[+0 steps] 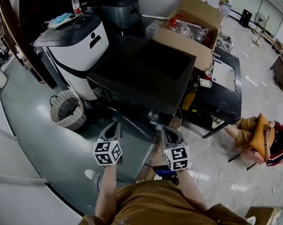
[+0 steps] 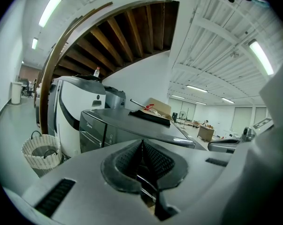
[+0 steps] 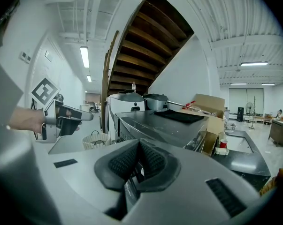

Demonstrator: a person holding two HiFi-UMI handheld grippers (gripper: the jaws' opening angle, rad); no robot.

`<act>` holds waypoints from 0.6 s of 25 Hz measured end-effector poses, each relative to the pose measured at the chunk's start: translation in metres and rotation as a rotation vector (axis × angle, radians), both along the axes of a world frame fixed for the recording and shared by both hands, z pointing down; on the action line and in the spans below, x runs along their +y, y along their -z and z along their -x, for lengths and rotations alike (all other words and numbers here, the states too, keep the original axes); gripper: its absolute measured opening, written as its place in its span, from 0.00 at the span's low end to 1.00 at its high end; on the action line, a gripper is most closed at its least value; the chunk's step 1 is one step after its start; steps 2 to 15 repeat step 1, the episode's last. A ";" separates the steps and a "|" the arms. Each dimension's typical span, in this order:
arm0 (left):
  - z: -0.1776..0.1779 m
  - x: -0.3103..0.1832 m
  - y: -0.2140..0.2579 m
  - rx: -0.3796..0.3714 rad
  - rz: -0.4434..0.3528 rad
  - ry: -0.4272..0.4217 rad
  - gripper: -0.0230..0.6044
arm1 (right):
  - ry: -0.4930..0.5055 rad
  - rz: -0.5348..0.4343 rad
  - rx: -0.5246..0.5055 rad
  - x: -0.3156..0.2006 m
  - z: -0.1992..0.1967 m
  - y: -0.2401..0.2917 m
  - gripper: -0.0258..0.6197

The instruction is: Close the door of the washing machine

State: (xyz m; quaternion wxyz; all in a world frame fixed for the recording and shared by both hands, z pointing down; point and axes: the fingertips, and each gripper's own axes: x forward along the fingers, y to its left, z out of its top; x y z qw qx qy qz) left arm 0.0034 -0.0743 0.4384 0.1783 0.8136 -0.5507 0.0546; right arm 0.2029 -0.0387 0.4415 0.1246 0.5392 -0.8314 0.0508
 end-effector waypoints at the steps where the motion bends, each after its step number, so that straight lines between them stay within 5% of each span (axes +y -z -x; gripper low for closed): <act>1: 0.001 0.000 0.000 0.002 0.001 0.002 0.09 | 0.000 0.000 -0.001 0.000 0.000 0.000 0.06; 15: 0.001 0.000 0.000 0.002 0.001 0.002 0.09 | 0.000 0.000 -0.001 0.000 0.000 0.000 0.06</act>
